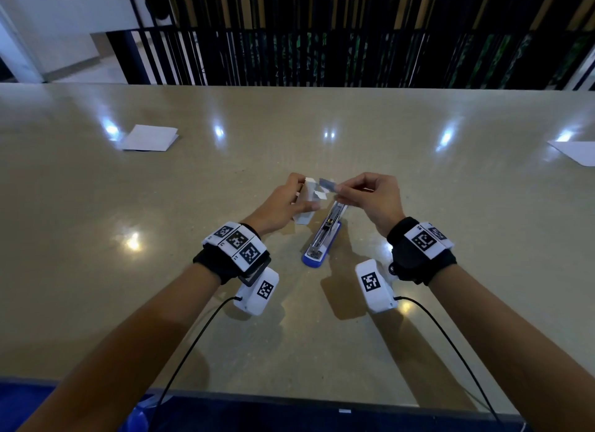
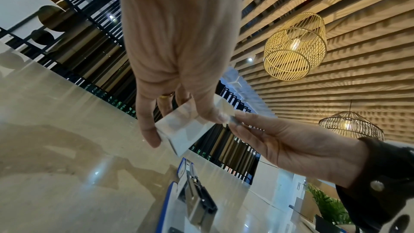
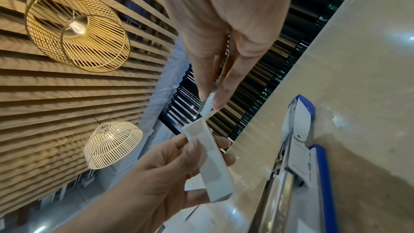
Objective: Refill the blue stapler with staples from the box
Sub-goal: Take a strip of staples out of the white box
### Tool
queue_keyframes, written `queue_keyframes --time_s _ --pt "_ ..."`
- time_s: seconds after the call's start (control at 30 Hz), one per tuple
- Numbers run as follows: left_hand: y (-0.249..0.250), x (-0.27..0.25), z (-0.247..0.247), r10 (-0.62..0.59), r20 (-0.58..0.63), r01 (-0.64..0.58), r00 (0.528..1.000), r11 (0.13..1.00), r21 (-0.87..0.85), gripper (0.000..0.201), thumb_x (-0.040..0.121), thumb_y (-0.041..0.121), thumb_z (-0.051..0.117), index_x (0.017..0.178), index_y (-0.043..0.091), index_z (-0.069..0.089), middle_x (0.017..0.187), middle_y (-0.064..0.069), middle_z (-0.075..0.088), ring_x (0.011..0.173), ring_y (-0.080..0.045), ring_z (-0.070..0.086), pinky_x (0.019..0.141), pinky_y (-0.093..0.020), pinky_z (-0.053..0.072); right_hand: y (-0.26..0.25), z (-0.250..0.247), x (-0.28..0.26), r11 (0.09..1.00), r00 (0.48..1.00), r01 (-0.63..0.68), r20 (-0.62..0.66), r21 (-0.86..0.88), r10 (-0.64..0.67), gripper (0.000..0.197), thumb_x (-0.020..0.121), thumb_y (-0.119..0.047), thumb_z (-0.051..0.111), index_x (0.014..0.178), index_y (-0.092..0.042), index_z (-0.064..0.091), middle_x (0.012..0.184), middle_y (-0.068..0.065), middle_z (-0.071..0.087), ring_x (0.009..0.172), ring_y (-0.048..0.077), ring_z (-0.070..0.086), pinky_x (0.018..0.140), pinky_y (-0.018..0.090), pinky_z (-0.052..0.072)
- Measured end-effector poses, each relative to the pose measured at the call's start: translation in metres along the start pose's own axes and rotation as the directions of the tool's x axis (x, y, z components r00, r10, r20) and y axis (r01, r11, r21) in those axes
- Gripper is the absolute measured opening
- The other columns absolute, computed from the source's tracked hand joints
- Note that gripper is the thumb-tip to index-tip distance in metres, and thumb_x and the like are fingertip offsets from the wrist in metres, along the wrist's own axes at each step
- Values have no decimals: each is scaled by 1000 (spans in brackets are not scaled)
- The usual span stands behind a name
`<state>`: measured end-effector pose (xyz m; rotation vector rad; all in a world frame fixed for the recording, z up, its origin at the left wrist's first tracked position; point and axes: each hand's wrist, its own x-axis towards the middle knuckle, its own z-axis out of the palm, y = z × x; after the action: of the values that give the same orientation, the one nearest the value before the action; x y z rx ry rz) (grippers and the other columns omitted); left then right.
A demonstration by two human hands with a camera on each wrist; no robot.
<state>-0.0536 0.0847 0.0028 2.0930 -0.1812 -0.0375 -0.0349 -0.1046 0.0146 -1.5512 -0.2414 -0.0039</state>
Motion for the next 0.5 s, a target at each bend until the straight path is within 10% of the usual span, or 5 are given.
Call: queue_keyframes --time_s 0.17,0.5 --pt "1 0 2 27 16 -26 999 998 -65 36 97 25 49 127 19 32 112 -6 52 105 -27 59 71 -32 55 3 1 0 999 996 -20 88 -43 24 19 74 9 70 67 -4 58 71 18 66 52 14 69 61 25 61" --pt "1 -2 2 67 -3 -66 998 997 37 24 100 33 38 121 21 34 88 -16 50 71 -23 51 53 -28 44 8 6 9 995 994 -104 17 3 104 19 92 4 50 109 10 55 76 14 62 52 6 69 59 18 60"
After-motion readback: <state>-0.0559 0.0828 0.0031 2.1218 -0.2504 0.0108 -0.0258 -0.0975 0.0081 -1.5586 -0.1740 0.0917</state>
